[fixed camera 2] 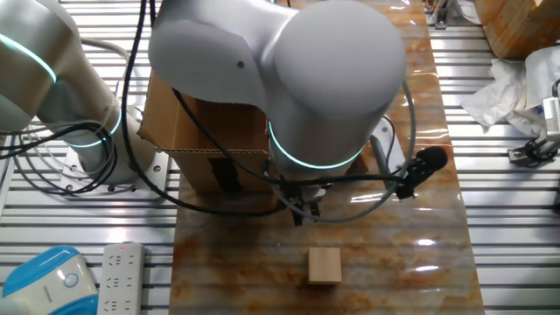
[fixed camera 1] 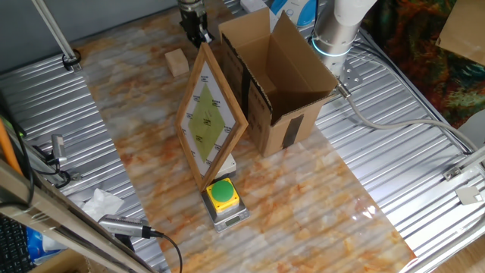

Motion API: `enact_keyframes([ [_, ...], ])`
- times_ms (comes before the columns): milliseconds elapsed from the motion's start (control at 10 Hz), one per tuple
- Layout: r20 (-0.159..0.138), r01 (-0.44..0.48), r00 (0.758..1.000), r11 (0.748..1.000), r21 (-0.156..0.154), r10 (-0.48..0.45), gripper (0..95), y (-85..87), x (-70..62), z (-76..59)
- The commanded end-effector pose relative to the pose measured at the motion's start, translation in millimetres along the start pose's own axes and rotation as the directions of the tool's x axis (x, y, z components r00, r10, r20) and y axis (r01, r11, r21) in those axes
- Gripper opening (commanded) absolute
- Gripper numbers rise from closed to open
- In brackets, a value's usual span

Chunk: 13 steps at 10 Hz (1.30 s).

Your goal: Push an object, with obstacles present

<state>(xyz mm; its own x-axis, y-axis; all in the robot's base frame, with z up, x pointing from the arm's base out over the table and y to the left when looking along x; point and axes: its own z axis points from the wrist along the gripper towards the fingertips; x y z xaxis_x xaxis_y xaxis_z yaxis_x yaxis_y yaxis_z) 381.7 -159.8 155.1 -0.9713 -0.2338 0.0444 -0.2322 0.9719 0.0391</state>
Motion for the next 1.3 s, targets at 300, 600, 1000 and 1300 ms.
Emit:
enact_keyframes([
  [300, 0.001, -0.003, 1.0, 1.0, 0.019, 0.003, 0.0, -8.2, 14.6, 7.2],
  [600, -0.005, 0.009, 1.0, 1.0, 0.028, -0.009, 0.0, -22.2, 27.0, 4.1],
  [1000, -0.022, 0.007, 1.0, 0.999, 0.044, -0.006, 0.0, -37.8, 42.5, -0.7],
  [1300, -0.015, 0.013, 1.0, 0.999, 0.047, -0.013, 0.0, -49.8, 63.6, -1.0],
])
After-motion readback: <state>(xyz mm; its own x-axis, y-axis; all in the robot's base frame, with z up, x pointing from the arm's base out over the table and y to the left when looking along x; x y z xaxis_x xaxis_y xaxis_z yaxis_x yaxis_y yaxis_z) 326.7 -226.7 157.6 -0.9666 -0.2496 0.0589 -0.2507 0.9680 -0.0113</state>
